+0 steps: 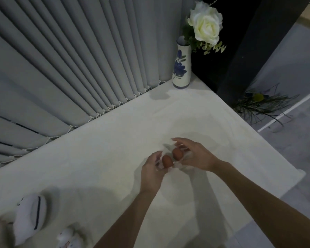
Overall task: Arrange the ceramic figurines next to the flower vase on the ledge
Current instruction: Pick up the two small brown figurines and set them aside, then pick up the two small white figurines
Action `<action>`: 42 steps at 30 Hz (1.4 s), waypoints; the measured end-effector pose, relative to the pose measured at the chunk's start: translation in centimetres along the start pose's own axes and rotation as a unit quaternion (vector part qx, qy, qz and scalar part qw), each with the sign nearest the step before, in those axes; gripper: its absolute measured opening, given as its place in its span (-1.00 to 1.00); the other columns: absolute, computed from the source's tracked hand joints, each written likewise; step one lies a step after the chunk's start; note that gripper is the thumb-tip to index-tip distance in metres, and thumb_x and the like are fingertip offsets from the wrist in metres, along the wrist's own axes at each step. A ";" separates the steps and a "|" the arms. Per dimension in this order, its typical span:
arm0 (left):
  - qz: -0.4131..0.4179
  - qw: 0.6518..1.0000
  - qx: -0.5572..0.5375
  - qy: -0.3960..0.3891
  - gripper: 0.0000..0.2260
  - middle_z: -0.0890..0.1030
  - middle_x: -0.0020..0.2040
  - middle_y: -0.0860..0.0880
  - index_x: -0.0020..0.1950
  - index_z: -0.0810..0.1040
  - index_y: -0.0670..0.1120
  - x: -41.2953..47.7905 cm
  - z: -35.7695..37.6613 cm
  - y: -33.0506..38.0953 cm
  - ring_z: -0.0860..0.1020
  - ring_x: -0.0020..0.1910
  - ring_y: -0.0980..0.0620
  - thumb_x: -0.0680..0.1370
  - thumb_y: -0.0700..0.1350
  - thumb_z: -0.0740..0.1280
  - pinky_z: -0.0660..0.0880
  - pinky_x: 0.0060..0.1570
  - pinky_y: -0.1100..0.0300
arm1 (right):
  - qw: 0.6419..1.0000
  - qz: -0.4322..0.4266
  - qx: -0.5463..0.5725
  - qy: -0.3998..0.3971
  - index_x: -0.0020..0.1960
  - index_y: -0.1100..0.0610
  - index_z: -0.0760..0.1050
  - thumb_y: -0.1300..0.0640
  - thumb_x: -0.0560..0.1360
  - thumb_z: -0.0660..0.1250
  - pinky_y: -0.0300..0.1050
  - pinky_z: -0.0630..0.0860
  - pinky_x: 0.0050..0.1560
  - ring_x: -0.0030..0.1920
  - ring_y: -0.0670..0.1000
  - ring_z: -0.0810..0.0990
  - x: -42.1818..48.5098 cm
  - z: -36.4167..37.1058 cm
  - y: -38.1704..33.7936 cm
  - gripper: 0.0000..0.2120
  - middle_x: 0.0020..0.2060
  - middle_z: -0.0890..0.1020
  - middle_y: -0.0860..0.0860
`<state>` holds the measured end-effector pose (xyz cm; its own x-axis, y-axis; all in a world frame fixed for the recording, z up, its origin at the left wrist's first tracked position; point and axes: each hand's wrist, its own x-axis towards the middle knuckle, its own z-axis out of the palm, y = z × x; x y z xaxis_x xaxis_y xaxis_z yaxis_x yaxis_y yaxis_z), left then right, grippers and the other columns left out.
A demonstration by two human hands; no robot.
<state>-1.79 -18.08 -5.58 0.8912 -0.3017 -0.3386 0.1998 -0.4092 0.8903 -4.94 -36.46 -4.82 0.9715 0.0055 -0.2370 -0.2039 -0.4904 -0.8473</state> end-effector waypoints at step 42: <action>-0.388 0.899 0.150 0.138 -0.37 0.61 -0.39 -0.14 -0.13 0.54 -0.22 -8.3 -35.5 -10.1 0.54 -0.41 -0.02 0.35 0.40 0.29 0.39 -0.38 0.24 | 0.938 -0.085 -0.140 -0.304 0.00 0.02 0.28 0.07 0.21 0.52 -0.22 0.31 -0.21 -0.15 -0.01 0.47 0.7 32.0 -18.1 -0.49 -0.07 0.53 -0.02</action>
<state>3.28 19.08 -0.93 0.6064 0.3822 -0.6973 0.7227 -0.6306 0.2828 -4.43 0.30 -4.83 0.7207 0.5599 -0.4088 0.0712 -0.6463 -0.7597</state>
